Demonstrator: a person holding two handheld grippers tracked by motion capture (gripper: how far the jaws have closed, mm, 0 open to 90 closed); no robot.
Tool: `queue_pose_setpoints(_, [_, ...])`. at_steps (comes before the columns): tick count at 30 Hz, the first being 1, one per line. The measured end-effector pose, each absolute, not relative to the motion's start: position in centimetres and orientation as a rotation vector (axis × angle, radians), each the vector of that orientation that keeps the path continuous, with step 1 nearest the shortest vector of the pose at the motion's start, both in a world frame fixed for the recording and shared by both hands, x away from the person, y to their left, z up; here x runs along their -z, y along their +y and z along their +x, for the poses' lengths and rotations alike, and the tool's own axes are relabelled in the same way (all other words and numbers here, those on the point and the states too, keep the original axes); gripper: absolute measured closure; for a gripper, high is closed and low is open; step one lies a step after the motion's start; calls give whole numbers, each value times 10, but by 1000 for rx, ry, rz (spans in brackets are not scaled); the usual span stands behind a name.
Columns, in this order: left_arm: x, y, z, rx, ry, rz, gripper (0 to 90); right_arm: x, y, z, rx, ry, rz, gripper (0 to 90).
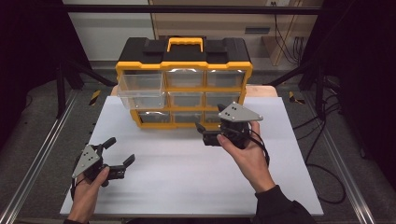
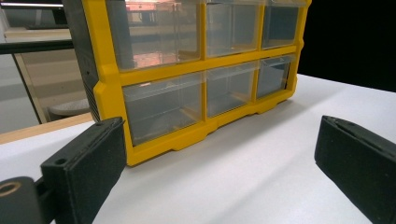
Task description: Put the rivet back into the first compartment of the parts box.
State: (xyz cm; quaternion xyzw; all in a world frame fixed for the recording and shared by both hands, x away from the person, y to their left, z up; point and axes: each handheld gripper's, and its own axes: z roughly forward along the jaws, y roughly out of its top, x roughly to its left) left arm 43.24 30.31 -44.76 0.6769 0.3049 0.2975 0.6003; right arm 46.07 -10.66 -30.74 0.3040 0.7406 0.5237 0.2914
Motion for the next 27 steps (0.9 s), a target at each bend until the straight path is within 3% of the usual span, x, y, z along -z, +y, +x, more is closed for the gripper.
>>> queue_pose_setpoints(27, [445,303,431,-708,715,1570,23,371,-177,436,-1374,1811,932,68])
